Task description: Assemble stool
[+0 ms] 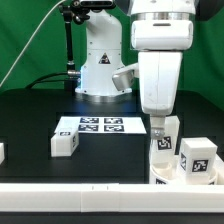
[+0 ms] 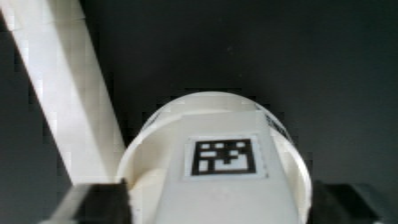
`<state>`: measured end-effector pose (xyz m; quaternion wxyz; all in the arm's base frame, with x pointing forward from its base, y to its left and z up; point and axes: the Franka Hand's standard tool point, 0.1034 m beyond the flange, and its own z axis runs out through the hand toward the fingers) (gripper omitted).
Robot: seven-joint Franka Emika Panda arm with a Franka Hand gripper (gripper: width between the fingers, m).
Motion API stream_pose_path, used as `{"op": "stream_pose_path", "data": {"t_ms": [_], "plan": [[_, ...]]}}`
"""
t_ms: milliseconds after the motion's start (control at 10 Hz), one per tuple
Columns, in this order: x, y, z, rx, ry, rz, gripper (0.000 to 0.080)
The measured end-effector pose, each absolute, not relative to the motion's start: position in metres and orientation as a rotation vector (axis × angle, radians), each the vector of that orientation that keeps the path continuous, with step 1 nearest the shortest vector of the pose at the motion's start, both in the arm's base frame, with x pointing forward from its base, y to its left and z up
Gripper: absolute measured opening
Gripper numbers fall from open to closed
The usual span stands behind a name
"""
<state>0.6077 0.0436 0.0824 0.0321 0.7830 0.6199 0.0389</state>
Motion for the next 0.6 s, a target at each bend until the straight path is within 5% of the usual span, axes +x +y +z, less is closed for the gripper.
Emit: {"op": "stream_pose_path", "data": {"t_ms": [600], "plan": [[0.6075, 0.0427, 0.0823, 2.52, 1.77, 0.125, 0.0343]]}}
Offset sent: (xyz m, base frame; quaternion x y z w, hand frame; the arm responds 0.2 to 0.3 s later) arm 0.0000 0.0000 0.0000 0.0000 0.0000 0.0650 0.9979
